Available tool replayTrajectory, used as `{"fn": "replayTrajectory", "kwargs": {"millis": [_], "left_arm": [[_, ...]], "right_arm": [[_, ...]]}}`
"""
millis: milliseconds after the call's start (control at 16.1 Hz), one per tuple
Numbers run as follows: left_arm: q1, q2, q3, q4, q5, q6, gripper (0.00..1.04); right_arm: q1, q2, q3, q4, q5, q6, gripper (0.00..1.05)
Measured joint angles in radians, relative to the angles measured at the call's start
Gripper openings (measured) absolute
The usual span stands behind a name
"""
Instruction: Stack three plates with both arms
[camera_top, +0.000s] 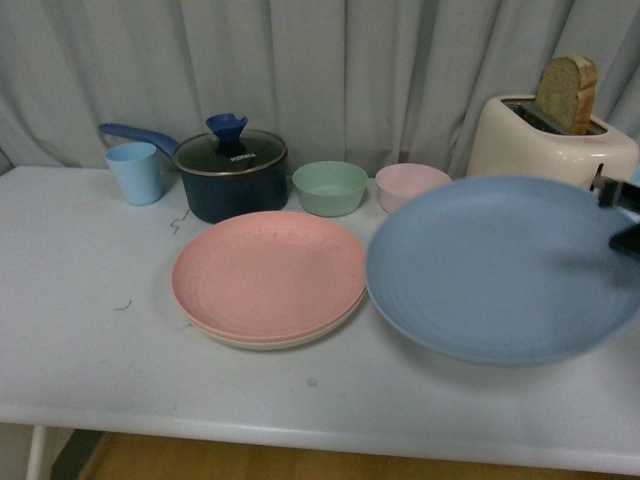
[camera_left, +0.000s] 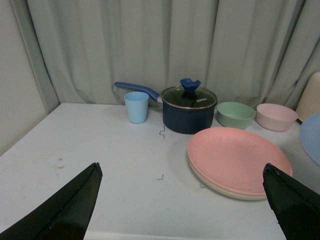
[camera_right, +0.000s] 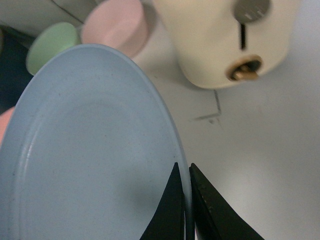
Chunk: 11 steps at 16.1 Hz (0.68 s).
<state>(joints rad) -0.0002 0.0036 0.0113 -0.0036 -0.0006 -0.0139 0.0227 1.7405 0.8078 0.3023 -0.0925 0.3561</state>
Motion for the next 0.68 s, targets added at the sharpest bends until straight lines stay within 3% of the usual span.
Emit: {"fn": "replayTrajectory", "kwargs": {"millis": [435, 684], "left_arm": [[0.0, 0.0, 0.0, 0.0, 0.0, 0.0, 0.98], [0.0, 0.0, 0.0, 0.0, 0.0, 0.0, 0.98]], "right_arm": [[0.209, 0.354, 0.517, -0.182, 0.013, 0.155, 0.03], [0.296, 0.499, 0.668, -0.244, 0.008, 0.209, 0.03]]}}
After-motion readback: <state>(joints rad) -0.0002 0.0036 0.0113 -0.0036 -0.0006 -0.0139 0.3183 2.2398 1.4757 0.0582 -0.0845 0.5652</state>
